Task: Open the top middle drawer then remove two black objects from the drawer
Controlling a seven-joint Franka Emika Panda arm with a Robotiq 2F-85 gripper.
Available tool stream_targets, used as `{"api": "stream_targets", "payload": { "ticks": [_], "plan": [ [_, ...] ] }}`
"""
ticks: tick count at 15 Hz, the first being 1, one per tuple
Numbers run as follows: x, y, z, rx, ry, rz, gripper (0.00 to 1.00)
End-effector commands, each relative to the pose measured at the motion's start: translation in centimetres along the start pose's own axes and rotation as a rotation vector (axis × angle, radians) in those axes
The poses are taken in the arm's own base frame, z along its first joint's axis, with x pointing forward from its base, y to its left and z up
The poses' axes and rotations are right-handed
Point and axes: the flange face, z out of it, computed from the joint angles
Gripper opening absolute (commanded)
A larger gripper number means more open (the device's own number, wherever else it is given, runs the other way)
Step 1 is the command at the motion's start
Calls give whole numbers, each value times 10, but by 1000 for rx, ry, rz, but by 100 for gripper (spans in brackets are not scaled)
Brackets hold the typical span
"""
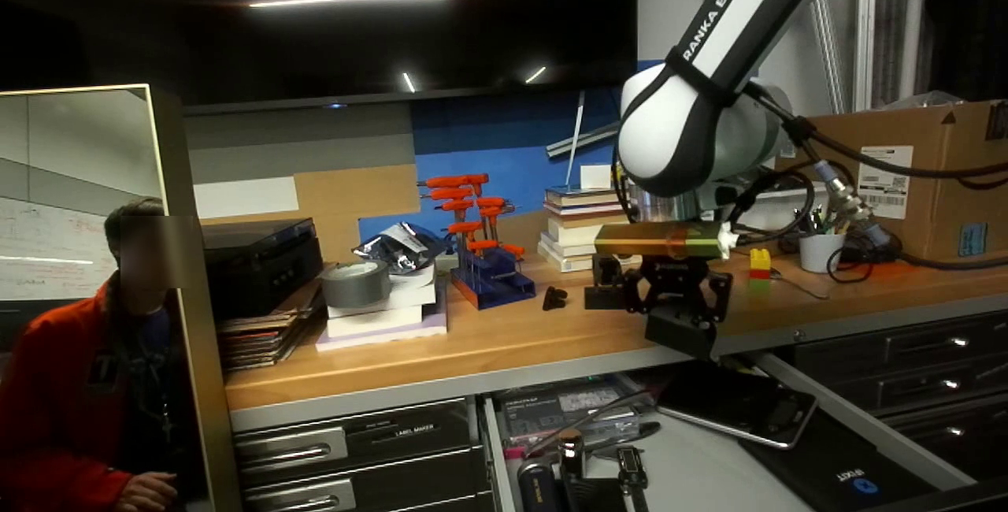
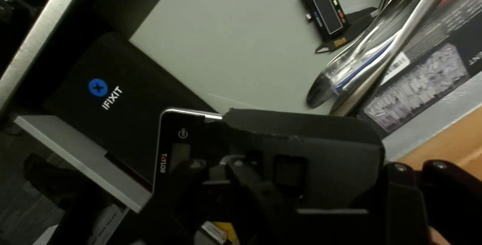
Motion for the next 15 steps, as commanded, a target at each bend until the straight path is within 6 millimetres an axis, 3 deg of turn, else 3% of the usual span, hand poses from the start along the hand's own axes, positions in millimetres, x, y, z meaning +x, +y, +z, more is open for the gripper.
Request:
{"api": "stream_targets", "payload": {
  "ticks": [1, 6, 12, 15],
  "plan": [
    [-1, -29, -44, 42, 14, -143, 21],
    [-2, -90, -48, 113, -8, -371, 21],
    [10, -152, -21, 102, -60, -567, 21],
    [21, -173, -9, 66, -68, -635, 21]
  ]
}}
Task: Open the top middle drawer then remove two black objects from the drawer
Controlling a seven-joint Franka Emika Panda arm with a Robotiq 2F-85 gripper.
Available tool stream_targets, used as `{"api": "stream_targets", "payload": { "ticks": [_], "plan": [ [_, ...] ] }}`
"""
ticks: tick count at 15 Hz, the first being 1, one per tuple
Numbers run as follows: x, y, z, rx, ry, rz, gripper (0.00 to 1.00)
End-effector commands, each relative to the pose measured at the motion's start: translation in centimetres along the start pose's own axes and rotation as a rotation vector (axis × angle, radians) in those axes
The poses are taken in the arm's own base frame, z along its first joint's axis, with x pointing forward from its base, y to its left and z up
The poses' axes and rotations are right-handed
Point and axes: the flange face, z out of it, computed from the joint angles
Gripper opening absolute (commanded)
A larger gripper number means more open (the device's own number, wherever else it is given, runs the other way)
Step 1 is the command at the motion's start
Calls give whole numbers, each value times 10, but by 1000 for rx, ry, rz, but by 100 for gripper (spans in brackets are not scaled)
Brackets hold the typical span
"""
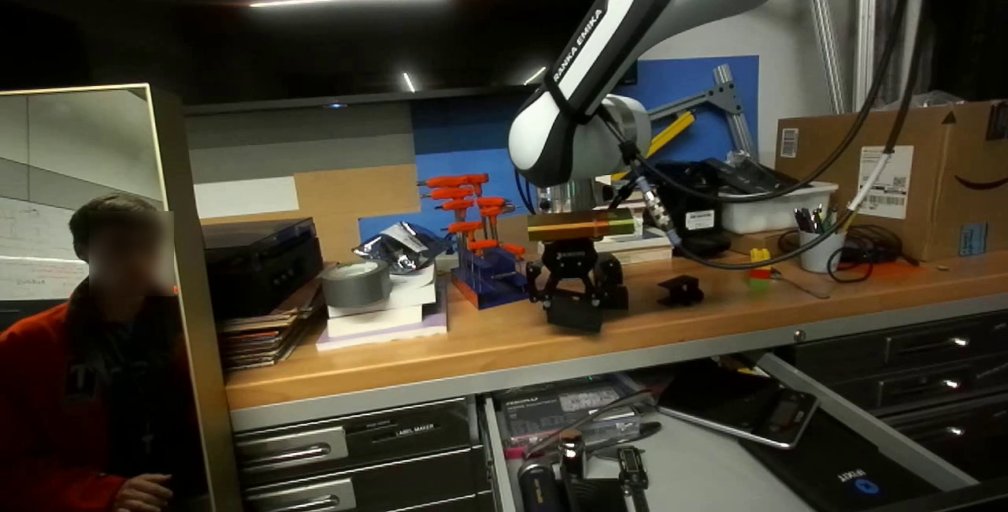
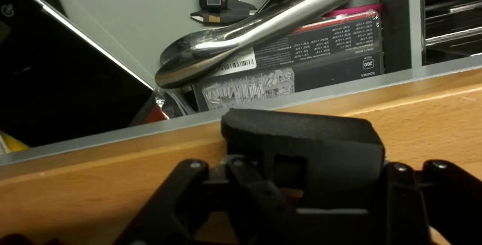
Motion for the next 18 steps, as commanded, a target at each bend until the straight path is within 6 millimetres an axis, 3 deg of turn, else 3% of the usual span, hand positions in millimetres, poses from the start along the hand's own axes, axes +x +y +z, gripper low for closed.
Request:
{"api": "stream_targets", "payload": {
  "ticks": [1, 9, 18],
  "plan": [
    [35, -17, 7, -23, -36, -79, 21],
    [82, -3, 24, -180, -41, -79, 21],
    [112, 12, 38, -290, -24, -50, 21]
  ]
}}
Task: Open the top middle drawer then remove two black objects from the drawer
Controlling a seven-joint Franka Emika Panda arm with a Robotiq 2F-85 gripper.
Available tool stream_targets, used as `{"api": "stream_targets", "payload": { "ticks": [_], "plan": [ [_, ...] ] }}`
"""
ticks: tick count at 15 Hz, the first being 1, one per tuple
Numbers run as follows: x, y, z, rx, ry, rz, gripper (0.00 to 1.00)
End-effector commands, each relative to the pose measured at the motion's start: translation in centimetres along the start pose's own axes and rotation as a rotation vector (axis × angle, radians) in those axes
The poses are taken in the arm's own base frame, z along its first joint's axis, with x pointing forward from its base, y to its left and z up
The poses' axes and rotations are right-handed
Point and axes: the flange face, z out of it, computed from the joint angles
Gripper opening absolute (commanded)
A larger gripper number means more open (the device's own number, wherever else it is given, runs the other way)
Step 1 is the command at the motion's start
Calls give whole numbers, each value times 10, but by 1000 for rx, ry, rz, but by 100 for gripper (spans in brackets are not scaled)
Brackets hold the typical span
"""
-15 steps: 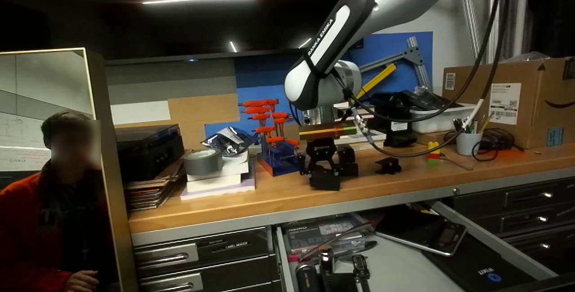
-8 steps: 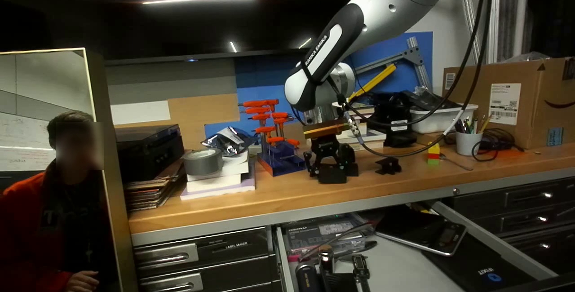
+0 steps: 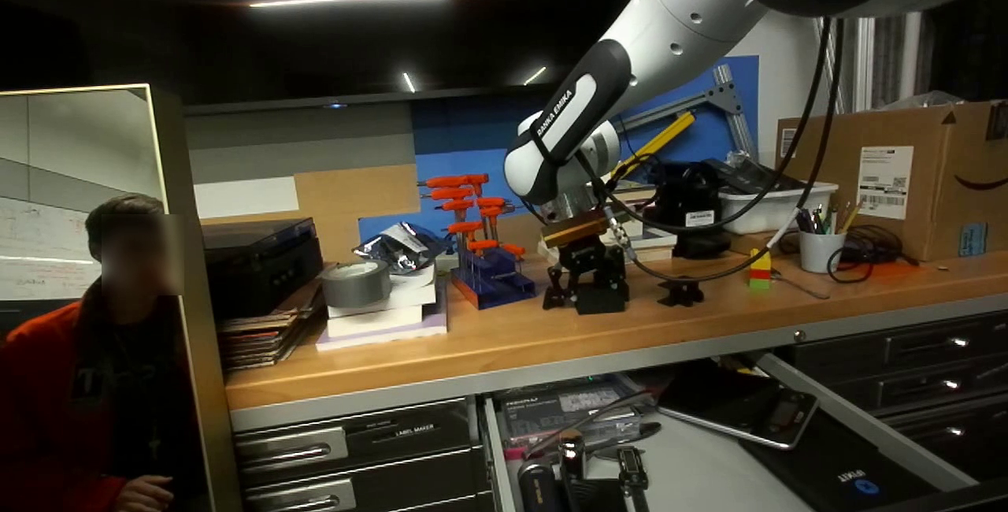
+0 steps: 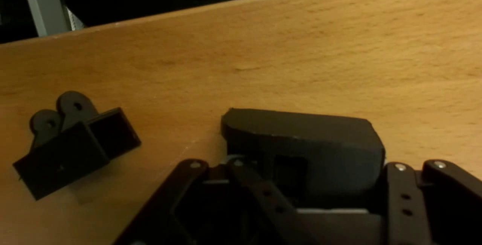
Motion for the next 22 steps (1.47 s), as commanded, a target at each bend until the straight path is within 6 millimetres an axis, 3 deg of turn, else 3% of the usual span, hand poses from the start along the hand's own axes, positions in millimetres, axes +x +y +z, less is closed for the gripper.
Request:
{"api": "stream_targets", "payload": {
  "ticks": [1, 8, 18, 19, 20, 22],
  "plan": [
    [10, -6, 9, -37, -3, 16, 21],
    [-12, -10, -6, -53, -44, 76, 21],
    [-32, -11, -8, -23, -80, 125, 23],
    [-33, -10, -8, -16, -89, 131, 62],
    [-34, -9, -8, -5, -98, 136, 63],
    [-36, -8, -6, 8, -110, 138, 77]
  ]
}}
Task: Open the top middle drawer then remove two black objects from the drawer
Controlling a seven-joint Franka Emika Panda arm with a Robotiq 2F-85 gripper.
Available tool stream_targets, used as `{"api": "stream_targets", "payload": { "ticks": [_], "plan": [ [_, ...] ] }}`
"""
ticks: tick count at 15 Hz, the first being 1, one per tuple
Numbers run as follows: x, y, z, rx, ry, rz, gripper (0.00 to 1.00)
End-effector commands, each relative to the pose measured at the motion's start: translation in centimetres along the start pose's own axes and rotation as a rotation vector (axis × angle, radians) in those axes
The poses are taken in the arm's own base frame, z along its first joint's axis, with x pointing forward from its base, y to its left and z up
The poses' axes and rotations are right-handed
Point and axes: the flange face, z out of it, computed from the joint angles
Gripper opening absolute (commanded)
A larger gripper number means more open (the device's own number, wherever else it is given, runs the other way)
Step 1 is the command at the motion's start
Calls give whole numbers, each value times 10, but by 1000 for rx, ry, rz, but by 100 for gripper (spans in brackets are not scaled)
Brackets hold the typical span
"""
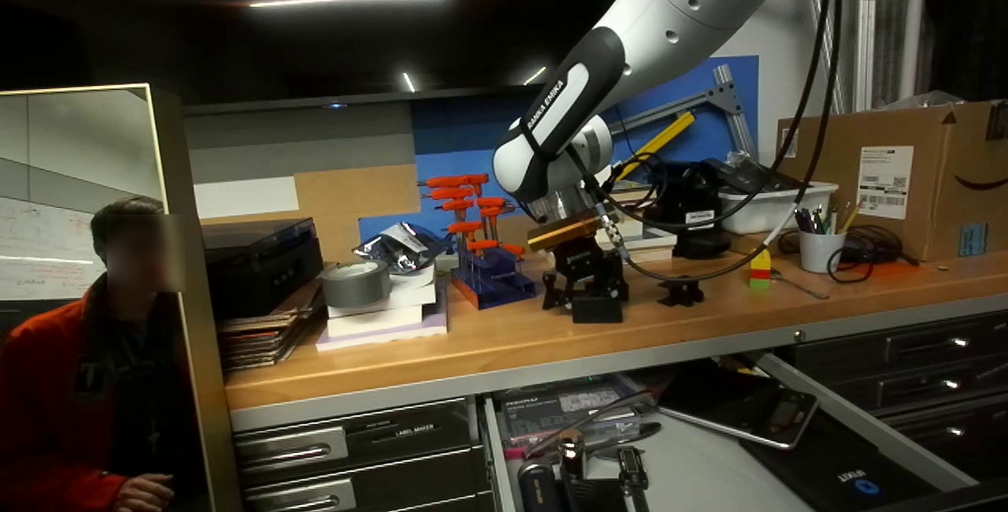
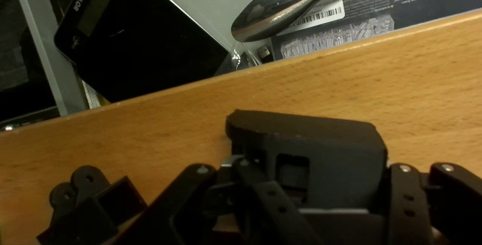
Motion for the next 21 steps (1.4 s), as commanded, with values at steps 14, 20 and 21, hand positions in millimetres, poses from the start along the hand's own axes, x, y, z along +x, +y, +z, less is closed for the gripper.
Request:
{"api": "stream_targets", "payload": {
  "ticks": [14, 20, 21],
  "plan": [
    [-13, 5, -5, 148, -79, 46, 100],
    [-11, 1, -6, 76, -21, 99, 100],
    [-11, 0, -6, 36, -1, 119, 100]
  ]
}}
